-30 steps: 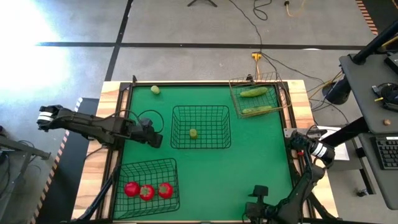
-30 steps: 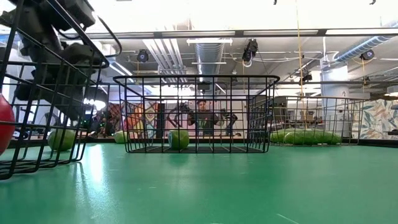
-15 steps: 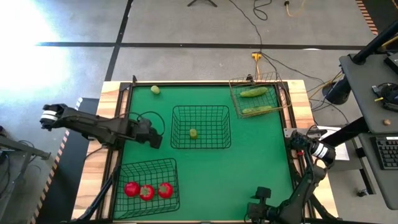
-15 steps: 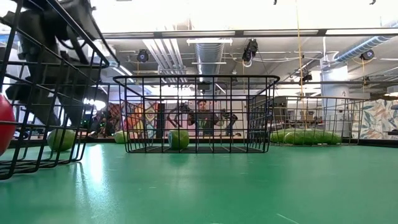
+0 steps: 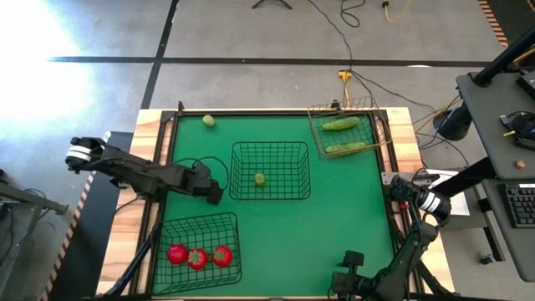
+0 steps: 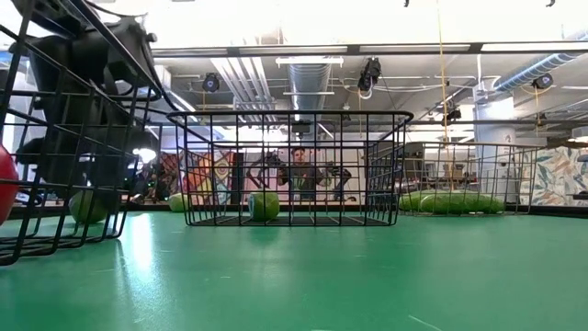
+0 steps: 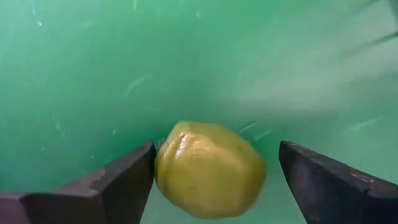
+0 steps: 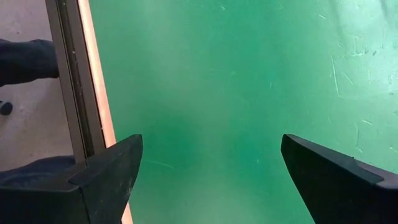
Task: Sort produce into baskets
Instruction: Put the bottom green lime into the top black wire basket
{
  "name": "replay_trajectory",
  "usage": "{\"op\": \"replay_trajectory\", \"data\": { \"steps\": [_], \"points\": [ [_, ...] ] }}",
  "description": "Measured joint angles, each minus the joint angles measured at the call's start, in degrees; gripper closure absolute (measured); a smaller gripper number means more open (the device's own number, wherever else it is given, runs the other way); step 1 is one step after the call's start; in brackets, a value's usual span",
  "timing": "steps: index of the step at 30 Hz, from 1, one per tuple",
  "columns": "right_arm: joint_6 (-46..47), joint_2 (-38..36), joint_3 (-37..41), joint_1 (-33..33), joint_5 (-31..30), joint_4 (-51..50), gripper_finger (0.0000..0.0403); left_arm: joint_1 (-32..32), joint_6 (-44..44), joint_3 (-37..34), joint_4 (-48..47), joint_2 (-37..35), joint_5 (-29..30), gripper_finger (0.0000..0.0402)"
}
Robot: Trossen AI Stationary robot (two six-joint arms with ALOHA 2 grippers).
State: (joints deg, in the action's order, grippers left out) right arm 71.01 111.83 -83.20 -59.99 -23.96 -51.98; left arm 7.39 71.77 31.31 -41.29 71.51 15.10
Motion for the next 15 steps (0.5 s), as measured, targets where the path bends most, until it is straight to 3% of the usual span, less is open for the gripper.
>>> {"op": "replay_trajectory", "data": {
  "steps": [6, 15],
  "points": [
    [-0.01, 0.02, 0.0, 0.02, -0.04, -0.02, 0.0026, 0.49, 0.38, 0.0, 0.0, 2.91, -0.8, 0.0113],
    [0.47, 0.0, 0.0, 0.02, -0.19, -0.03, 0.0026, 1.63, 1.24, 0.48, -0.94, 1.09, -0.7, 0.0212]
  ]
}}
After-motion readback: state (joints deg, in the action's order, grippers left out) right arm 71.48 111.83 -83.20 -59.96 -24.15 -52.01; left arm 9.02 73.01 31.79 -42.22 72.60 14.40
